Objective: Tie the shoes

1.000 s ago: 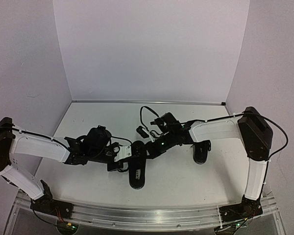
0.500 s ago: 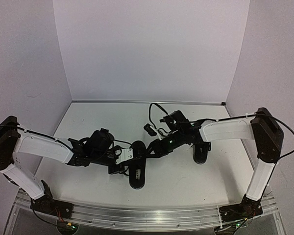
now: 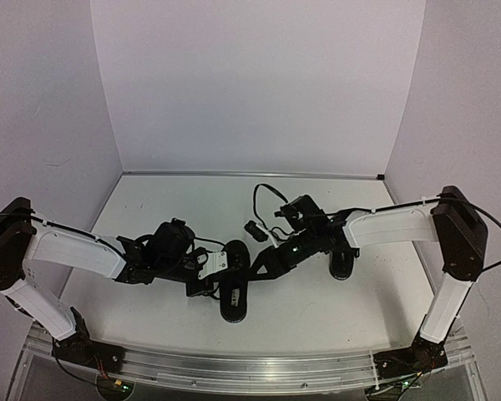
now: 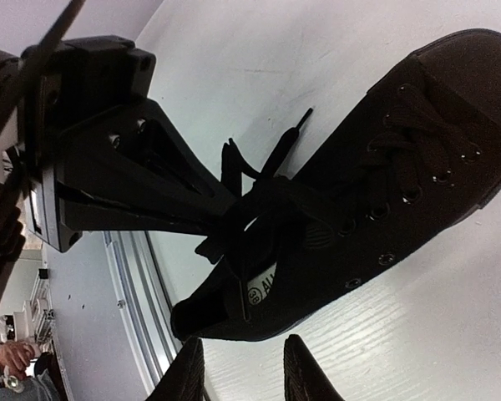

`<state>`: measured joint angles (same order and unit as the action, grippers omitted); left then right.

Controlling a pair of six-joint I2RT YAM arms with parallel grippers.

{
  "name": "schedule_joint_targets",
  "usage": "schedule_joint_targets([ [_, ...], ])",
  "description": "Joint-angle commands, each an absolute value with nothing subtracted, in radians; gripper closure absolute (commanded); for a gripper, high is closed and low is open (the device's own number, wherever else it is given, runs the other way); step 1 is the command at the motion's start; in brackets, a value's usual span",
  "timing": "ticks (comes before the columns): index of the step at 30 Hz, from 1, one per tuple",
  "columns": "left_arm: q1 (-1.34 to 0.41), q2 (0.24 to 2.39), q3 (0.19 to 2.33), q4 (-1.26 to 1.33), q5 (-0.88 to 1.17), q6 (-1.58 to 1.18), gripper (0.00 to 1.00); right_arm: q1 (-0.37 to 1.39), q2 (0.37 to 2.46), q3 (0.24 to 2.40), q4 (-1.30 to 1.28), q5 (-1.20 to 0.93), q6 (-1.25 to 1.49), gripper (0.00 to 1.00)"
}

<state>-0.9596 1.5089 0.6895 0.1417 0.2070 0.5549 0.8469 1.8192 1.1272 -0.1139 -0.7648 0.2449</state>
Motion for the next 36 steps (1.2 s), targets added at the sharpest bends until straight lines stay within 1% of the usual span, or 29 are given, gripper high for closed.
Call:
schedule_joint_targets([
  [1, -0.957, 1.495, 0.703, 0.180, 0.219, 0.546, 1.00, 0.867, 1.881, 1.187, -0.095, -0.777, 0.200, 0.69],
  [12, -0.956, 1.499, 0.707, 0.184, 0.220, 0.550, 1.00, 0.883, 1.936, 1.252, -0.097, -0.776, 0.187, 0.70],
  [14, -0.955, 1.504, 0.712, 0.185, 0.219, 0.550, 1.00, 0.884, 1.944, 1.262, -0.099, -0.778, 0.187, 0.72],
  [19, -0.951, 1.510, 0.718, 0.193, 0.215, 0.542, 1.00, 0.885, 1.951, 1.265, -0.114, -0.774, 0.176, 0.82],
  [21, -0.947, 1.512, 0.722, 0.192, 0.217, 0.537, 1.00, 0.885, 1.941, 1.257, -0.118, -0.769, 0.169, 0.85],
  [24, -0.945, 1.511, 0.723, 0.200, 0.222, 0.534, 1.00, 0.885, 1.936, 1.255, -0.128, -0.764, 0.162, 0.85],
  [27, -0.943, 1.513, 0.729, 0.198, 0.225, 0.534, 1.00, 0.885, 1.944, 1.265, -0.137, -0.767, 0.159, 0.81],
  [30, -0.943, 1.518, 0.733, 0.194, 0.227, 0.532, 1.00, 0.885, 1.949, 1.272, -0.141, -0.768, 0.156, 0.86],
  [31, -0.943, 1.518, 0.736, 0.192, 0.227, 0.529, 1.00, 0.885, 1.949, 1.274, -0.143, -0.767, 0.154, 0.90],
  [32, -0.943, 1.518, 0.736, 0.192, 0.225, 0.524, 1.00, 0.885, 1.948, 1.273, -0.145, -0.764, 0.152, 0.96],
  [33, -0.943, 1.516, 0.735, 0.193, 0.217, 0.517, 0.99, 0.885, 1.942, 1.271, -0.148, -0.757, 0.151, 1.00],
  [35, -0.936, 1.506, 0.730, 0.182, 0.202, 0.496, 0.88, 0.885, 1.925, 1.259, -0.152, -0.744, 0.150, 1.00],
  [36, -0.925, 1.496, 0.728, 0.173, 0.195, 0.481, 0.81, 0.884, 1.912, 1.249, -0.154, -0.738, 0.151, 1.00],
])
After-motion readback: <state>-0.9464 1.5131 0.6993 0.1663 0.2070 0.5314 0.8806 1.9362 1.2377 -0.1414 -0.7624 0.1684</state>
